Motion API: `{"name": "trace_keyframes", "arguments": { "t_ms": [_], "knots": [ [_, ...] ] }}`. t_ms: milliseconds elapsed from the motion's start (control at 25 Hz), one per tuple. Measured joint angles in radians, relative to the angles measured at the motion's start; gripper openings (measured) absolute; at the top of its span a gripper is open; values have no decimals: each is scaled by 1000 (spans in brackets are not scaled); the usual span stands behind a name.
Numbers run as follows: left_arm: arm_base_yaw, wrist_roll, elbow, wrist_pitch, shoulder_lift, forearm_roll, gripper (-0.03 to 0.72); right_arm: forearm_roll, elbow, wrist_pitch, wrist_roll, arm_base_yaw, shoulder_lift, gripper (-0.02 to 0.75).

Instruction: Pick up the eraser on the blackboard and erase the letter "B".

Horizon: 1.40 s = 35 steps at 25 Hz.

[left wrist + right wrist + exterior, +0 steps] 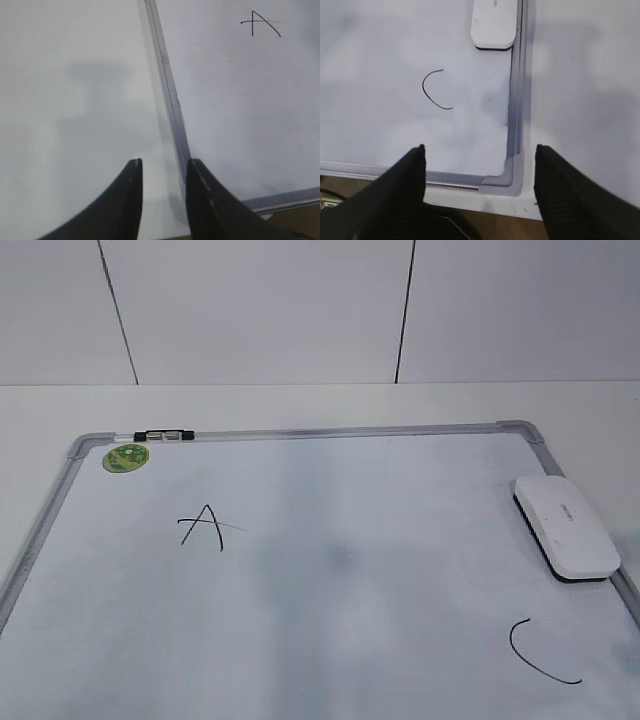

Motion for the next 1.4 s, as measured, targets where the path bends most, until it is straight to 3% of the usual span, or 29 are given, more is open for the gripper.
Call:
{"name": "trace_keyframes", "arguments": {
  "t_ms": [160, 400, 1400],
  "knots": [
    [0, 0, 55, -47, -96, -6, 231, 0, 110, -2, -36, 0, -142, 505],
    [0, 0, 83, -112, -157, -12, 231, 0, 135, -36, -46, 0, -329, 505],
    [16, 0, 88, -127, -159, 2, 231, -39, 147, -51, -46, 0, -341, 504]
  ]
}}
